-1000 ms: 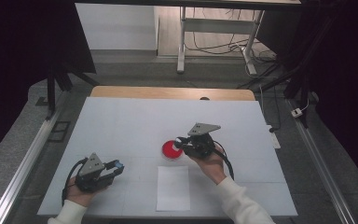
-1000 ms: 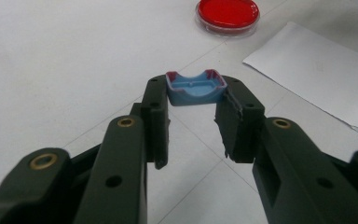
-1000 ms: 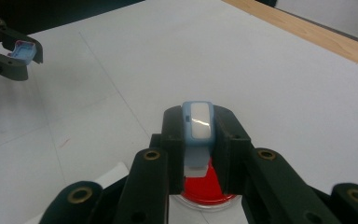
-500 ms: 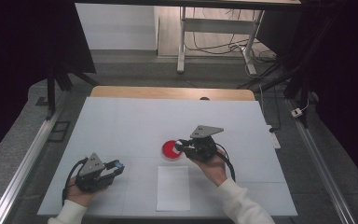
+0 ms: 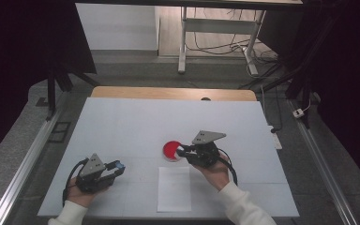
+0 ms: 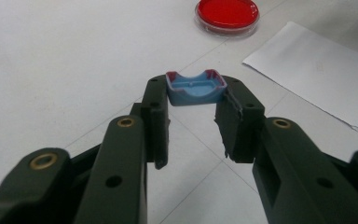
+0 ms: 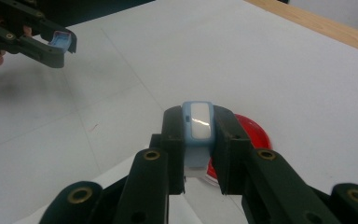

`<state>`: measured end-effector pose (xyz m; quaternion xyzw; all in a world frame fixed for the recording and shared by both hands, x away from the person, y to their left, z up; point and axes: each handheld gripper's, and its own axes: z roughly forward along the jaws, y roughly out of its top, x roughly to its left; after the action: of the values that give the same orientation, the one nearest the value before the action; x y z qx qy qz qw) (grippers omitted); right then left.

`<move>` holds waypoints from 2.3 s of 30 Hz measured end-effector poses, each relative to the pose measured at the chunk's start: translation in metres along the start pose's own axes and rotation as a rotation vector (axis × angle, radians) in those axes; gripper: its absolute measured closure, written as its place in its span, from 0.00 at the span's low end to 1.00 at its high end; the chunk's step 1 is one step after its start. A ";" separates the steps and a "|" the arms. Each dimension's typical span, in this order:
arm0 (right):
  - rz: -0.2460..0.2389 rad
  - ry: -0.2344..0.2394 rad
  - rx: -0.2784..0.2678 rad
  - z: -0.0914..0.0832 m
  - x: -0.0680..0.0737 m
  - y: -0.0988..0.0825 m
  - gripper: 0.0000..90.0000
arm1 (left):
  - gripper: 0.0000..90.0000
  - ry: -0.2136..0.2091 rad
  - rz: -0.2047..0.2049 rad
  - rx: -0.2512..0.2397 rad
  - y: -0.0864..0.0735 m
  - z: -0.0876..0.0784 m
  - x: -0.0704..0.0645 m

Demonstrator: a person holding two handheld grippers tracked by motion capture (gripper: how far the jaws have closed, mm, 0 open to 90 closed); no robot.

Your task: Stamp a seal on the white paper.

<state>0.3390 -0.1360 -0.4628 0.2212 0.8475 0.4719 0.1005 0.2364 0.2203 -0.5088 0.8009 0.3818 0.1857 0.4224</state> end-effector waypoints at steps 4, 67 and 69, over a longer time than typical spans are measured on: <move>-0.013 0.003 0.005 -0.002 0.003 -0.001 0.84 | 0.72 -0.001 0.000 0.000 0.000 0.000 0.000; -0.163 0.147 0.170 0.007 0.043 -0.030 0.84 | 0.72 -0.004 -0.004 0.000 0.000 0.000 0.000; -0.162 0.148 0.169 0.008 0.043 -0.031 0.84 | 0.72 -0.004 -0.005 -0.001 0.000 0.000 0.000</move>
<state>0.2954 -0.1238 -0.4913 0.1244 0.9045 0.4041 0.0563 0.2365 0.2202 -0.5088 0.8002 0.3826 0.1833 0.4239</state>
